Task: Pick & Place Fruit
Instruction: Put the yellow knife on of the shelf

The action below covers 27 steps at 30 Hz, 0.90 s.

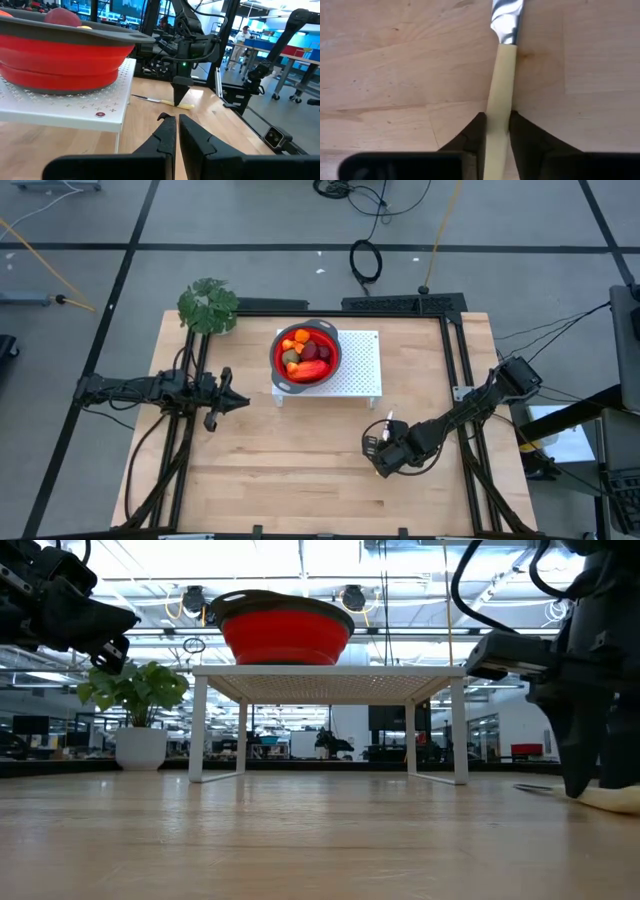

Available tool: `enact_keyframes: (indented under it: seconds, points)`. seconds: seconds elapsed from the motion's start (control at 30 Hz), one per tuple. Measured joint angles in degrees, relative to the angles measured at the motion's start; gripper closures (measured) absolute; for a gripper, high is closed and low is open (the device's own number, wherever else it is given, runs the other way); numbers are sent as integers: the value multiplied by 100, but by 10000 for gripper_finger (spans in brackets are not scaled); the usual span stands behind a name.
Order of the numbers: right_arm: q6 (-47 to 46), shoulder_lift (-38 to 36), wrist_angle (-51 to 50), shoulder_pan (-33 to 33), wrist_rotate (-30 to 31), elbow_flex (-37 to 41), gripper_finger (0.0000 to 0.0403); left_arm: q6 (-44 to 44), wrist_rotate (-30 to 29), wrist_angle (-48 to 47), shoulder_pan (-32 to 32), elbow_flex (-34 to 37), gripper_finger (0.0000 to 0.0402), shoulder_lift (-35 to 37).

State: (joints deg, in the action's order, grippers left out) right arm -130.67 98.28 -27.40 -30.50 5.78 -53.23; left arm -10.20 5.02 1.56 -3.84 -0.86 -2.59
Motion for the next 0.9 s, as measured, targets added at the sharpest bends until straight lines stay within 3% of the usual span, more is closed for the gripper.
enact_keyframes:
  seconds: [0.13, 0.33, 0.63, 0.9]
  points:
    - [46, -34, -26, -7, 4, 4, 354, -2, 0, 0, 0, 0, 382, 0]
    - [-43, -325, -231, -84, 36, 17, 345, 0, 2, 0, 0, 0, 382, 0]
    - [-612, -1010, -1402, -418, 151, 31, 347, 107, 4, 6, 0, 0, 382, 0]
    - [-422, -1819, -1916, -448, 183, 25, 347, 97, 4, 13, 0, 0, 382, 0]
